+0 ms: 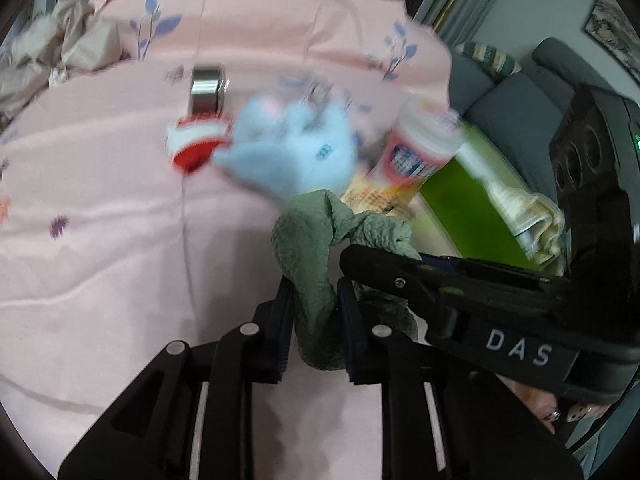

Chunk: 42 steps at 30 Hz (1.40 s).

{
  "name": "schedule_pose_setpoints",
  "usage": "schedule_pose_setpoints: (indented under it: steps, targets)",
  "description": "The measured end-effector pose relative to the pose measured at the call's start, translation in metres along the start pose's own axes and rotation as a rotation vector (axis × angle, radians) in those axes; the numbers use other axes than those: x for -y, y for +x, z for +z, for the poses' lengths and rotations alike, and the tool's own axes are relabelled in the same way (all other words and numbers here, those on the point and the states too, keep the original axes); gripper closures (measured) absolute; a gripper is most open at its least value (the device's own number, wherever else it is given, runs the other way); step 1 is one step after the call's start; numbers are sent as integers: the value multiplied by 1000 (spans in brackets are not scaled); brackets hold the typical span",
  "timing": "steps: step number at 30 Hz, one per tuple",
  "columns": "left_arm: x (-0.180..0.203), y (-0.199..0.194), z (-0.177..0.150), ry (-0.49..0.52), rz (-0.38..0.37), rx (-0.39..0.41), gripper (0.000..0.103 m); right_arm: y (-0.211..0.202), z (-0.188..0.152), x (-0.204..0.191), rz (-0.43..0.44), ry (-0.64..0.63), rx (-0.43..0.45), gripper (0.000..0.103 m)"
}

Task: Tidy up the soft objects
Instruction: 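Lift the green cloth with the right gripper toward the box, then lower the green cloth into the box and open the right gripper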

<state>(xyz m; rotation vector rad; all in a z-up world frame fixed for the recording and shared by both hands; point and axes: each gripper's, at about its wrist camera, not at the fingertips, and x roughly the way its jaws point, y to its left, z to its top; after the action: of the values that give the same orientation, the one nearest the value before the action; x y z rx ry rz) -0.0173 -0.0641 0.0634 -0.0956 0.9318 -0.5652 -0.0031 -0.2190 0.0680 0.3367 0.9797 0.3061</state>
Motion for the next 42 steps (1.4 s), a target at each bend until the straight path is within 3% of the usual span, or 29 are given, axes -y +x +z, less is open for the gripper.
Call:
schedule_pose_setpoints:
  steps: [6,9,18,30,36,42]
  targets:
    - [60,-29,18,120,1,135,86,-70,6,11,-12,-19,188,79]
    - [88,-32,28,156,-38,178,85,-103,6,26,-22,-2,285,79]
    - [161,-6,51,282,-120,187,85,-154,3,82,-50,123,497,79]
    - [206,42,59,317,-148,124,85,-160,-4,147,-85,328,525,79]
    - [221,74,55,363,-64,58,85,-144,-6,178,-162,452,439,79]
    - [220,95,54,360,-40,-3,85,-136,-12,192,-231,511,382,79]
